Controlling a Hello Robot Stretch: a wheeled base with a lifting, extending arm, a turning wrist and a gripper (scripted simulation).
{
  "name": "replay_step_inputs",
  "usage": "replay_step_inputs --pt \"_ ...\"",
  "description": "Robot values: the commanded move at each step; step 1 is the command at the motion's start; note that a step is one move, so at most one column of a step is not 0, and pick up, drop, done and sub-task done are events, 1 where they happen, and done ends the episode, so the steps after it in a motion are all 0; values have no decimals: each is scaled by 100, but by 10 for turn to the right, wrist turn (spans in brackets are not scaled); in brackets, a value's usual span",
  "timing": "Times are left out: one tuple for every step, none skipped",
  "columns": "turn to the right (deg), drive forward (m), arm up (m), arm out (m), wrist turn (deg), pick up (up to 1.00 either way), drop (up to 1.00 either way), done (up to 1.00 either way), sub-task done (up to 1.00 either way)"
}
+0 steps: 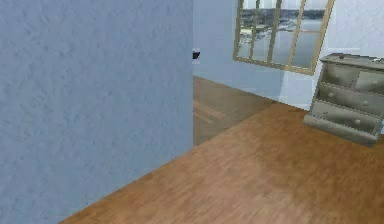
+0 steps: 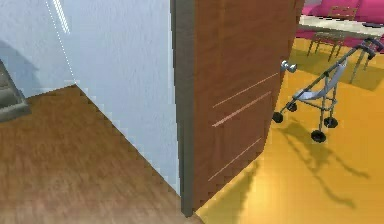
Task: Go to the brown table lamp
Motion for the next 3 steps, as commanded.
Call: replay_step_inputs --pt "180 0 0 0 0 0 0 0 0" --pt "30 0 0 0 0 0 0 0 0" --pt "0 100 0 0 0 0 0 0 0"
